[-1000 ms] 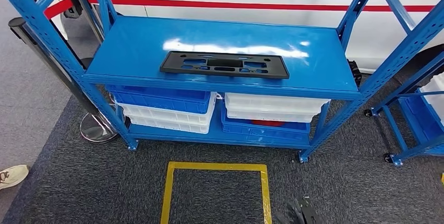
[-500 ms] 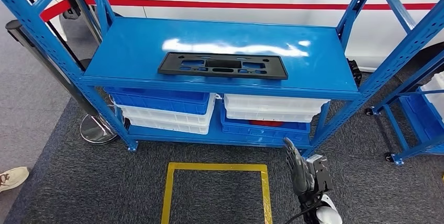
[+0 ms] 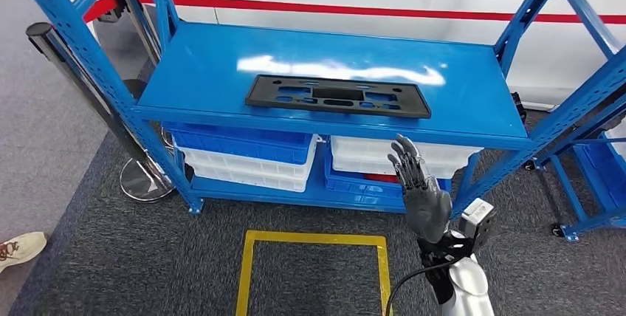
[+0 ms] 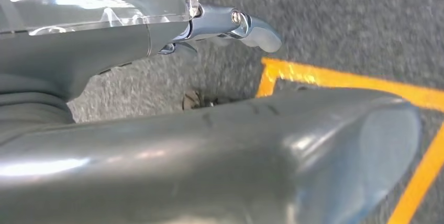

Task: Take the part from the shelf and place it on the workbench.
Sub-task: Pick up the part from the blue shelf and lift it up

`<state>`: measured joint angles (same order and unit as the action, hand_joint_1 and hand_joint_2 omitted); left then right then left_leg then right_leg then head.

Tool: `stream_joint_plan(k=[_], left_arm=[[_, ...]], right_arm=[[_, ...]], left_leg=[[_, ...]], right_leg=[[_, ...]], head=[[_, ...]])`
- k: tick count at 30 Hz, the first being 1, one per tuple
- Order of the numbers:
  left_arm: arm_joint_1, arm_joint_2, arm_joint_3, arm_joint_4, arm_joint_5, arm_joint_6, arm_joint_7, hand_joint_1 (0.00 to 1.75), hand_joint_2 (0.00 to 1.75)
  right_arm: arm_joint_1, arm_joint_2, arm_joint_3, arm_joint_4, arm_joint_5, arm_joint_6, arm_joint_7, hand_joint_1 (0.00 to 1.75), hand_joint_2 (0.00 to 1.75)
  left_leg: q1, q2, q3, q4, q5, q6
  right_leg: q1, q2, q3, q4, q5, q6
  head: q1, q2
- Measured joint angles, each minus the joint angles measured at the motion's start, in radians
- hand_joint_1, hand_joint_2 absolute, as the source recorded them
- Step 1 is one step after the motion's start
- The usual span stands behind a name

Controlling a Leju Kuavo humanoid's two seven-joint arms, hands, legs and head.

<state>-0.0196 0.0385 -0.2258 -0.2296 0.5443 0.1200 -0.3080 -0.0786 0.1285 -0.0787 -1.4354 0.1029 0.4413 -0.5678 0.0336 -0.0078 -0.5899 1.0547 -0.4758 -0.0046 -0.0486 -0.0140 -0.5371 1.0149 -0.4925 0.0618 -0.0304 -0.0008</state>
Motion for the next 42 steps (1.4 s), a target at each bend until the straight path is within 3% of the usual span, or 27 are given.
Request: stream_joint_plan(k=[2,5,7,9,10,11,13,14,16,19,22,23,25,27,28,30,32,34,37,38,39,40,42], left_arm=[[0.001,0.0,-0.001,0.0,0.005,0.001,-0.002,0.0,0.0],[-0.002,0.0,-0.003,0.004,0.017,0.003,-0.007,0.0,0.0],[-0.004,0.0,-0.005,0.008,0.024,0.003,-0.009,0.0,0.0],[-0.005,0.001,-0.008,0.01,0.031,0.004,-0.013,0.0,0.0],[-0.005,0.0,-0.009,0.012,0.034,0.005,-0.015,0.0,0.0],[-0.005,-0.004,-0.01,0.013,0.038,0.005,-0.017,0.0,0.0],[-0.008,-0.006,-0.012,0.018,0.048,0.008,-0.021,0.0,0.0],[-0.01,-0.009,-0.013,0.02,0.051,0.01,-0.021,0.0,0.0],[-0.013,-0.007,-0.017,0.024,0.056,0.013,-0.023,0.0,0.0],[-0.013,-0.009,-0.021,0.027,0.062,0.016,-0.025,0.0,0.0],[-0.016,-0.003,-0.024,0.032,0.064,0.018,-0.027,0.0,0.0],[-0.017,0.001,-0.024,0.033,0.064,0.018,-0.027,0.0,0.0],[-0.015,0.006,-0.025,0.035,0.065,0.018,-0.027,0.0,0.0],[-0.015,0.007,-0.025,0.037,0.065,0.018,-0.027,0.0,0.0],[-0.015,0.005,-0.026,0.037,0.065,0.017,-0.027,0.0,0.0],[-0.017,0.003,-0.027,0.038,0.065,0.017,-0.027,0.0,0.0],[-0.018,0.005,-0.027,0.039,0.065,0.018,-0.027,0.0,0.0],[-0.017,0.005,-0.027,0.04,0.065,0.018,-0.027,0.0,0.0],[-0.018,0.005,-0.027,0.04,0.065,0.018,-0.027,0.0,0.0],[-0.018,0.005,-0.027,0.04,0.065,0.017,-0.027,0.0,0.0],[-0.018,0.006,-0.027,0.04,0.065,0.017,-0.027,0.0,0.0],[-0.018,0.006,-0.027,0.04,0.064,0.016,-0.028,0.0,0.0],[-0.019,0.006,-0.028,0.04,0.063,0.014,-0.029,0.0,0.0]], right_arm=[[-0.002,0.0,0.018,-0.054,-0.022,0.012,-0.012,0.0,0.0],[-0.009,0.0,0.062,-0.152,-0.066,0.037,-0.039,0.0,0.0],[-0.008,0.0,0.086,-0.197,-0.091,0.051,-0.052,0.0,0.0],[-0.01,0.0,0.108,-0.243,-0.114,0.064,-0.065,0.0,0.0],[-0.011,0.0,0.119,-0.267,-0.126,0.071,-0.072,0.0,0.0],[-0.013,0.0,0.131,-0.294,-0.139,0.078,-0.08,0.0,0.0],[-0.016,0.0,0.152,-0.342,-0.163,0.092,-0.094,0.0,0.0],[-0.017,0.0,0.161,-0.362,-0.175,0.098,-0.101,0.0,0.0],[-0.02,0.0,0.178,-0.399,-0.197,0.111,-0.115,0.0,0.0],[-0.021,0.001,0.2,-0.443,-0.219,0.119,-0.127,0.0,0.0],[-0.021,0.002,0.217,-0.462,-0.225,0.12,-0.128,0.0,0.0],[-0.019,0.002,0.222,-0.464,-0.225,0.12,-0.128,0.0,0.0],[-0.017,0.002,0.227,-0.466,-0.225,0.12,-0.128,0.0,0.0],[-0.015,0.002,0.23,-0.47,-0.225,0.12,-0.128,0.0,0.0],[-0.016,0.002,0.231,-0.472,-0.225,0.12,-0.128,0.0,0.0],[-0.015,0.002,0.234,-0.478,-0.225,0.12,-0.127,0.0,0.0],[-0.014,0.002,0.236,-0.483,-0.225,0.119,-0.126,0.0,0.0],[-0.014,0.002,0.236,-0.486,-0.225,0.119,-0.126,0.0,0.0],[-0.013,0.002,0.236,-0.49,-0.225,0.118,-0.127,0.0,0.0],[-0.011,0.002,0.237,-0.49,-0.225,0.118,-0.127,0.0,0.0],[-0.009,0.002,0.237,-0.49,-0.224,0.118,-0.127,0.0,0.0],[-0.007,0.002,0.237,-0.49,-0.223,0.117,-0.127,0.0,0.0],[-0.006,0.002,0.237,-0.49,-0.221,0.115,-0.127,0.0,0.0]], left_leg=[[-0.004,-0.001,0.001,-0.002,0.001,0.014],[-0.017,-0.002,0.002,-0.003,-0.001,0.028],[-0.029,-0.004,0.005,-0.003,-0.004,0.034],[-0.042,-0.009,0.012,-0.003,-0.007,0.04],[-0.049,-0.011,0.017,-0.004,-0.009,0.044],[-0.052,-0.012,0.021,-0.006,-0.011,0.047],[-0.052,-0.015,0.021,-0.009,-0.012,0.049],[-0.046,-0.015,0.019,-0.011,-0.01,0.046],[-0.039,-0.016,0.021,-0.022,-0.005,0.038],[-0.045,-0.011,0.028,-0.015,-0.021,0.025],[-0.03,-0.007,-0.047,0.143,-0.096,-0.003],[-0.021,-0.005,-0.072,0.186,-0.106,-0.015],[-0.003,0.001,-0.07,0.168,-0.069,-0.04],[0.01,0.004,-0.02,0.057,-0.01,-0.063],[0.013,0.002,-0.003,0.018,0.002,-0.065],[0.013,-0.005,-0.001,0.007,-0.005,-0.047],[0.011,-0.007,-0.007,0.014,-0.006,-0.02],[0.009,-0.006,-0.009,0.013,-0.004,-0.006],[0.001,-0.006,-0.01,0.012,-0.003,0.005],[-0.004,-0.006,-0.01,0.012,-0.004,0.007],[-0.009,-0.007,-0.01,0.012,-0.005,0.01],[-0.015,-0.008,-0.008,0.012,-0.005,0.012],[-0.025,-0.011,-0.003,0.01,-0.006,0.015]], right_leg=[[-0.001,0.001,-0.025,0.057,-0.036,0.0],[0.014,0.003,-0.127,0.255,-0.12,-0.011],[0.026,0.003,-0.167,0.315,-0.123,-0.024],[0.042,0.006,-0.152,0.262,-0.07,-0.05],[0.054,0.01,-0.128,0.2,-0.032,-0.071],[0.066,0.014,-0.102,0.139,-0.001,-0.1],[0.085,0.02,-0.071,0.059,0.03,-0.147],[0.091,0.02,-0.068,0.047,0.03,-0.159],[0.099,0.019,-0.057,0.016,0.037,-0.164],[0.078,0.01,-0.009,-0.061,0.062,-0.15],[0.056,0.003,0.012,-0.084,0.066,-0.122],[0.048,0.002,0.012,-0.079,0.061,-0.111],[0.031,0.002,0.011,-0.062,0.047,-0.086],[0.017,0.003,0.007,-0.034,0.028,-0.058],[0.015,0.003,0.001,-0.016,0.017,-0.045],[0.019,0.005,-0.011,0.007,0.006,-0.029],[0.019,0.006,-0.016,0.012,0.004,-0.024],[0.016,0.007,-0.028,0.041,-0.019,-0.021],[0.019,0.007,-0.112,0.217,-0.106,-0.021],[0.022,0.007,-0.143,0.275,-0.124,-0.024],[0.026,0.008,-0.161,0.305,-0.124,-0.03],[0.031,0.009,-0.162,0.297,-0.105,-0.039],[0.05,0.013,-0.115,0.181,-0.033,-0.073]], head=[[0.001,0.0],[0.001,0.0],[0.001,0.0],[0.001,0.0],[0.001,0.0],[-0.004,0.0],[-0.02,0.0],[-0.025,0.0],[-0.02,0.0],[-0.016,0.0],[-0.017,0.0],[-0.017,0.0],[-0.017,0.0],[-0.018,0.0],[-0.02,0.0],[-0.022,0.0],[-0.02,0.0],[-0.019,0.0],[-0.018,0.0],[-0.018,0.0],[-0.018,0.0],[-0.018,0.0],[-0.018,0.0]])
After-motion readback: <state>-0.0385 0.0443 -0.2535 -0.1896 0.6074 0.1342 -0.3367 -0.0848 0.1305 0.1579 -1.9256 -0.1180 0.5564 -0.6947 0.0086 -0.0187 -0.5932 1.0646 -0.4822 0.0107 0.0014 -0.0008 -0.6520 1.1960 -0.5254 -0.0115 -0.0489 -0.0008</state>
